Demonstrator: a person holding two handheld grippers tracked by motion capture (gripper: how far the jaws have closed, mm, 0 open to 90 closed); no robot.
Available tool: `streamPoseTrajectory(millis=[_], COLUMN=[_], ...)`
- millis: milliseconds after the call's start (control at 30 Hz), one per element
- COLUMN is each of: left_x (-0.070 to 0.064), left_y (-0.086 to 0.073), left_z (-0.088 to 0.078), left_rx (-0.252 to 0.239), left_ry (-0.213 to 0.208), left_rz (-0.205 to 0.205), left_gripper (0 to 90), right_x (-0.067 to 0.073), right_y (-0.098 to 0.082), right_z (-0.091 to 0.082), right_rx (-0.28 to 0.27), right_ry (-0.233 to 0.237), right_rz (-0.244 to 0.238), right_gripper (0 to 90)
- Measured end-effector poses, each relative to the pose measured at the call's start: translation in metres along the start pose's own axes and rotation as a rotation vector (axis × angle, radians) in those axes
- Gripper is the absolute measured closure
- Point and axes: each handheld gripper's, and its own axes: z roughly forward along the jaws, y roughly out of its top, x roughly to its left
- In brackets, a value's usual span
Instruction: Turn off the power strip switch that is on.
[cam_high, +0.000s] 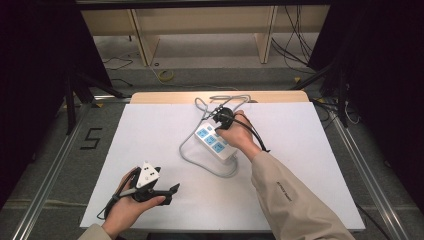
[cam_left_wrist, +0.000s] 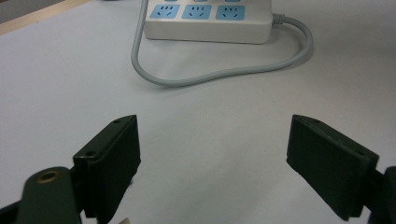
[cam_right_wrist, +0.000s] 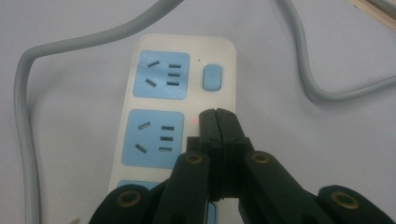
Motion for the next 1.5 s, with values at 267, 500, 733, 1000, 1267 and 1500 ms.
streamPoseTrajectory(millis=[267,500,733,1000,1267,1500], left_x=[-0.001,-0.001,0.000,0.000,0.000,0.000], left_y=[0.000,0.000,0.000,0.000,0.000,0.000], left_z=[0.000,0.000,0.000,0.000,0.000,0.000], left_rx=[-0.001,-0.001,0.002,0.003,0.001,0.002], left_ry=[-0.002,-0.003,-0.004,-0.005,-0.004,-0.006], left_rz=[0.006,0.003,0.009,0.010,0.008,0.005], left_gripper=[17.0,17.1,17.0,17.0,17.0,17.0], right_x=[0.000,-0.001,-0.001,0.002,0.002,0.002], right_y=[0.000,0.002,0.002,0.005,0.008,0.013], right_z=[0.003,0.005,0.008,0.009,0.010,0.010], right_rx=[0.004,0.016,0.026,0.042,0.059,0.096], right_ry=[-0.001,-0.003,0.002,0.001,0.003,0.003], right_rz=[-0.010,-0.008,-0.006,-0.018,-0.018,-0.026], right_gripper=[90.0,90.0,90.0,90.0,90.0,90.0])
